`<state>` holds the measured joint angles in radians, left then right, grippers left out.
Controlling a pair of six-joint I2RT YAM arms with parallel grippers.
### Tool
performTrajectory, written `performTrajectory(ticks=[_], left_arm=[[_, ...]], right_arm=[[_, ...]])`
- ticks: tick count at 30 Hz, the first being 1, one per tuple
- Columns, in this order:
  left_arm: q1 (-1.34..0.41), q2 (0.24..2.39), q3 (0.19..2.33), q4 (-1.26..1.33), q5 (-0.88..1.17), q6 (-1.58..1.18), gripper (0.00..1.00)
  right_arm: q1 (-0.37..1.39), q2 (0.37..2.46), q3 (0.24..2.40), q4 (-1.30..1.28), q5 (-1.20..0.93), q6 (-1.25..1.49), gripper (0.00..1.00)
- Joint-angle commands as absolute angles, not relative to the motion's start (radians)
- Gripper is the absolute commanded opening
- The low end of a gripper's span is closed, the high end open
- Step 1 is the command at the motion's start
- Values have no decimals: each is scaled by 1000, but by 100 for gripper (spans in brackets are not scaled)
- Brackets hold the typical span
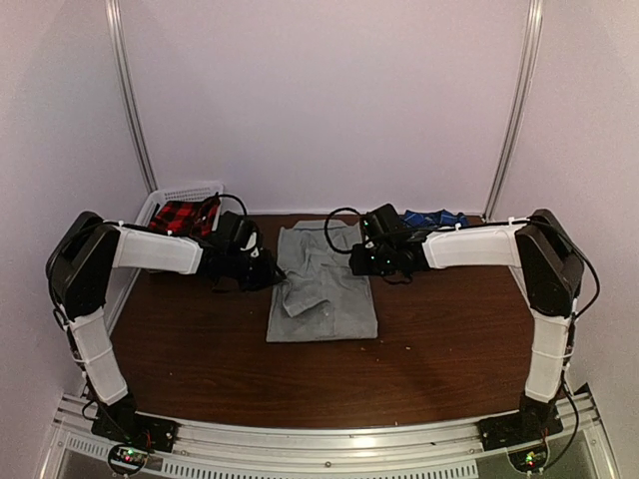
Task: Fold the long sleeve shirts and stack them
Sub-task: Fold the rectangle-folded shirt at the center of the board.
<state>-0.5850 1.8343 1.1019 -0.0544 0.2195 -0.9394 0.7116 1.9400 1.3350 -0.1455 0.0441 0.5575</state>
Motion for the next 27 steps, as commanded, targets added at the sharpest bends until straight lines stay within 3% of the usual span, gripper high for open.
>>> performTrajectory(ticks=[1,6,13,27], left_arm=[[-570,1884,1193,-14,257,-943,27],[-558,1868,1202,-7,276,-926,48],[-541,1831,1208,17,304,-880,59],[-521,1823,1234,-34,344,-822,59]], right_arm=[[688,1964,1418,-219,22,526,43],[683,1901,1393,-233,32,518,50],[691,1776,1267,-200,17,520,50],[1022,1686,1120,-37,-66,487,37]])
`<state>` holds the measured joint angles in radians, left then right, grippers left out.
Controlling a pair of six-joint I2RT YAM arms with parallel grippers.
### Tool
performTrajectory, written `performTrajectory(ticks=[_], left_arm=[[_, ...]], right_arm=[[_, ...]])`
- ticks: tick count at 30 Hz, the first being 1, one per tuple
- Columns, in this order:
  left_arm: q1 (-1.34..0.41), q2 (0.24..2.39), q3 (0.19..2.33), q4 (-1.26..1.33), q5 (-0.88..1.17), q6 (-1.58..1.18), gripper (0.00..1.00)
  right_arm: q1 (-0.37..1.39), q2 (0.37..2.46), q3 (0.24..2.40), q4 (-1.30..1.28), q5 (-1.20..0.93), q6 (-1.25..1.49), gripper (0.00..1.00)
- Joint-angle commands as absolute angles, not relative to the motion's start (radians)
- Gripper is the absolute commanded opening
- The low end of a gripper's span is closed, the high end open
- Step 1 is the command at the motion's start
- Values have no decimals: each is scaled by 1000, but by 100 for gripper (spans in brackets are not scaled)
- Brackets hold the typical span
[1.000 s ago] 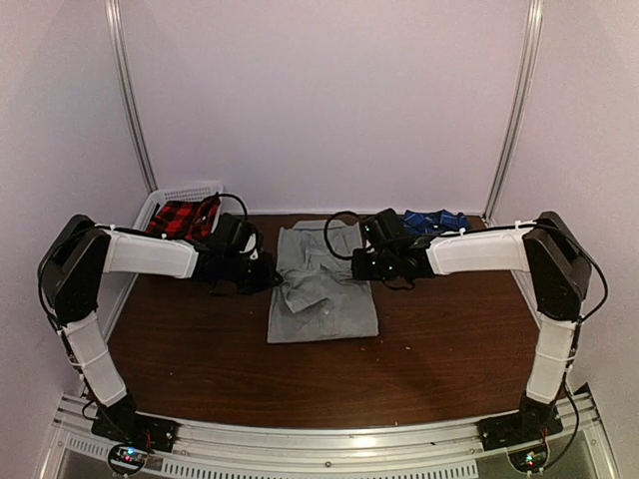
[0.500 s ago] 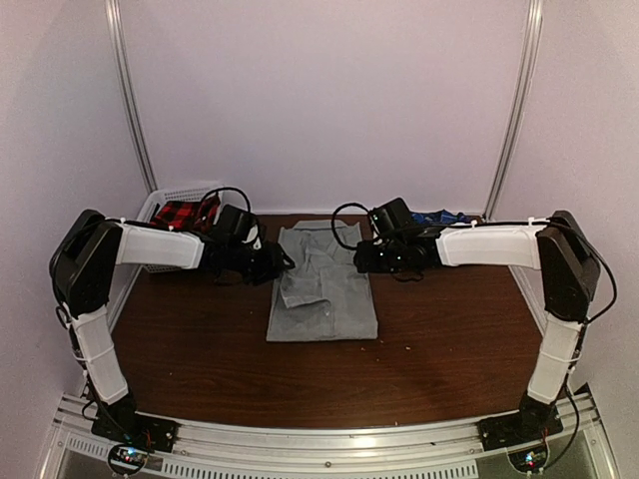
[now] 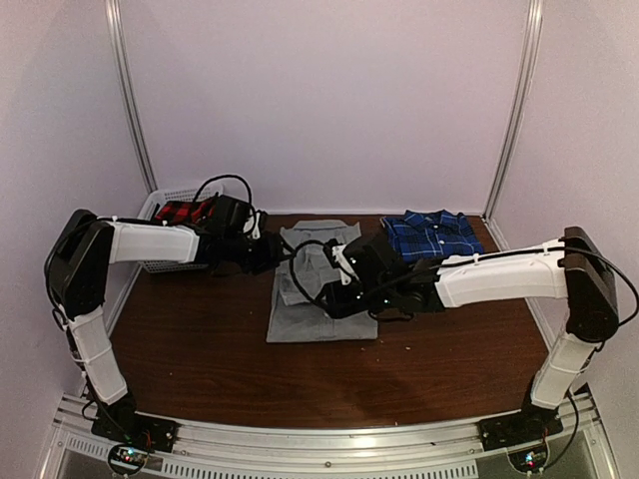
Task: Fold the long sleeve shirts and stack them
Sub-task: Fold the rectangle-folded shirt at the center of the board, then adjust the 2/3-rectangle-folded shirt at the center of the board.
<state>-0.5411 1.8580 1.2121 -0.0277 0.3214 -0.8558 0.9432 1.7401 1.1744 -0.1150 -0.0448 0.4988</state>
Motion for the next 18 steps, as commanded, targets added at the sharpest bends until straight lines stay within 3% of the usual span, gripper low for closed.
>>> performTrajectory(ticks=[1,9,18], left_arm=[[-517,1819,1232,-38,348,-819,59],[-506,1754,1187,-50,342,-806,59],[-492,1617,1077,-77,305,-788,59]], right_arm=[[1048,1683,1104,-22,-67,486,36],[1091,1776,1098,46,-90,466,36],[951,1954,1294,30,-209,425,37]])
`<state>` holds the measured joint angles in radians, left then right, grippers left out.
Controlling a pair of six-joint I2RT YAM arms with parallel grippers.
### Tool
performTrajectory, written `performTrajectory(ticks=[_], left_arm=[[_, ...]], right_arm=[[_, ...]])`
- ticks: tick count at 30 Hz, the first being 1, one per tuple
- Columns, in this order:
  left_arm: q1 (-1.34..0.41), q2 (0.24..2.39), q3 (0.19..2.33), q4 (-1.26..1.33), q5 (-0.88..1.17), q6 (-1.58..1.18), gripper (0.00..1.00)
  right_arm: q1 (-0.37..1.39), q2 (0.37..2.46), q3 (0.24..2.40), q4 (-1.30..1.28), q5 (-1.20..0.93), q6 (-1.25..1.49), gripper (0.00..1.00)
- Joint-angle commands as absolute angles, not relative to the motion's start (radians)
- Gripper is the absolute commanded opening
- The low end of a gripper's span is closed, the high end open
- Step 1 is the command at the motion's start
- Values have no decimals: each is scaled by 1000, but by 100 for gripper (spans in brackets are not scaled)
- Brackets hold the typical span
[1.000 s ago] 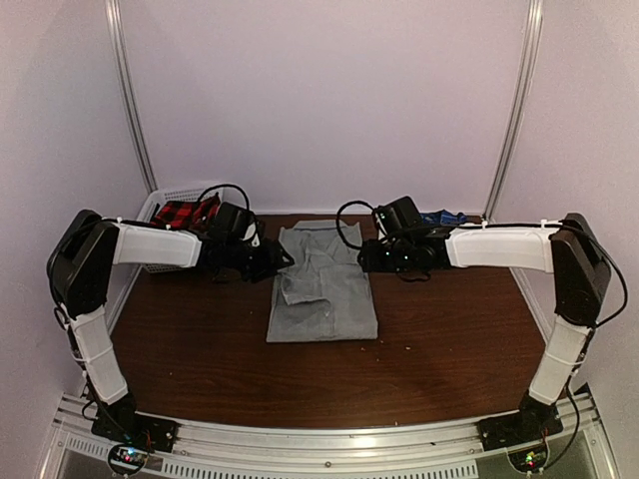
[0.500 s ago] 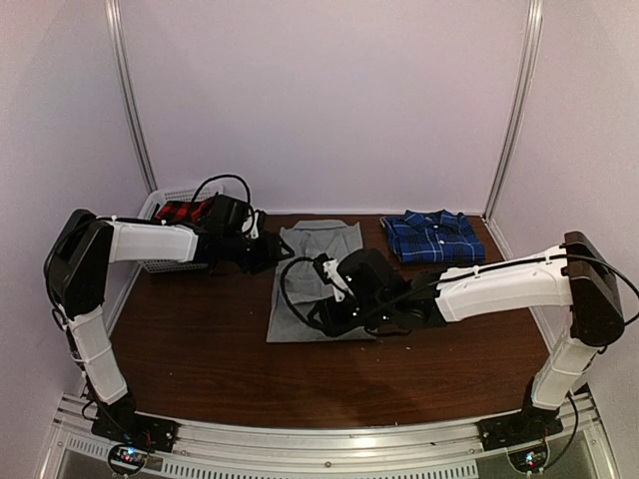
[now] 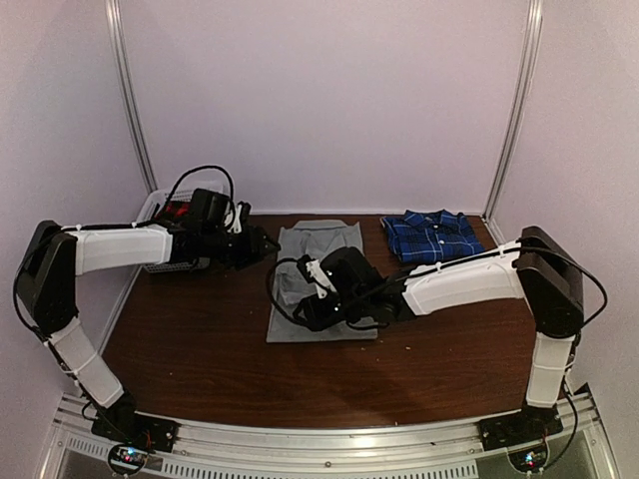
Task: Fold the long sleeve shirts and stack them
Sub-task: Adjust the 2/3-rectangle-folded shirt at the center of the board.
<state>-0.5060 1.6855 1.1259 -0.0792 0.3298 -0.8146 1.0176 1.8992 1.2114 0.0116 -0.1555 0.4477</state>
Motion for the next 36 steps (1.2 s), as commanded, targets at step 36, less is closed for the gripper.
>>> performTrajectory(ticks=[36], left_arm=[[-664,1839,1107,178,415,-875,46]], right_arm=[[692,2006,1384,-87,-191,465,25]])
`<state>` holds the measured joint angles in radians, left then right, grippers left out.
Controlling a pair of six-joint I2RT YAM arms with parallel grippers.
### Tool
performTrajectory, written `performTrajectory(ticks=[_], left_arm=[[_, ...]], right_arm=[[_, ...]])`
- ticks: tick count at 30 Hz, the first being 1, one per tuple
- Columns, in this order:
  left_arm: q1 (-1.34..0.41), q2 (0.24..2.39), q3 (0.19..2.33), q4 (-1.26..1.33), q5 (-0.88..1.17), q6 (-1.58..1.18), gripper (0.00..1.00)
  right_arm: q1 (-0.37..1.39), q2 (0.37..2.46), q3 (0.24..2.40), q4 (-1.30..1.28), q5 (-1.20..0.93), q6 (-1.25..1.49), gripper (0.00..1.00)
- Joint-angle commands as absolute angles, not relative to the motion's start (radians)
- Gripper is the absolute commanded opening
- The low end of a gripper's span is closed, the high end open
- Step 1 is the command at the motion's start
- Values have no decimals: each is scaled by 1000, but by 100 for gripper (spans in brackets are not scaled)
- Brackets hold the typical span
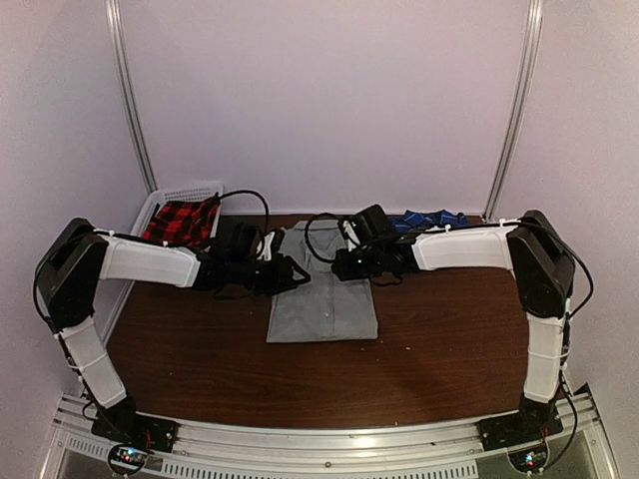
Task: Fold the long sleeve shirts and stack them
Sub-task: Adjust the 2/3-rectangle-folded shirt at the center of the board.
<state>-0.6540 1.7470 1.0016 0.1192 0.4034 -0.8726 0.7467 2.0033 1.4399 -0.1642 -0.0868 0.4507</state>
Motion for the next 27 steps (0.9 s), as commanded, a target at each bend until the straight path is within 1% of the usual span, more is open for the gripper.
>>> performTrajectory(ticks=[1,5,8,13,21,27], left_arm=[[-664,1880,1134,178,417,-874,46],[-664,2001,1245,165,426,-870,45],[-661,2083,1307,142,414,-856,45],[-650,2179,1363,103,410,-848,44],[-649,2141,1388,64,393,-828,43],[-639,2008,1383,31,365,-804,44]], right_arm=[[678,2018,1374,-71,-217,471,25],[614,2075,1358,-17,-298,501,24],[581,2114,1369,-15,-321,507,24],[545,2161,1379,-15,-366,515,23],[539,2109,1405,-94,-312,483,23],[587,1998,1434,-186,-195,452,25]])
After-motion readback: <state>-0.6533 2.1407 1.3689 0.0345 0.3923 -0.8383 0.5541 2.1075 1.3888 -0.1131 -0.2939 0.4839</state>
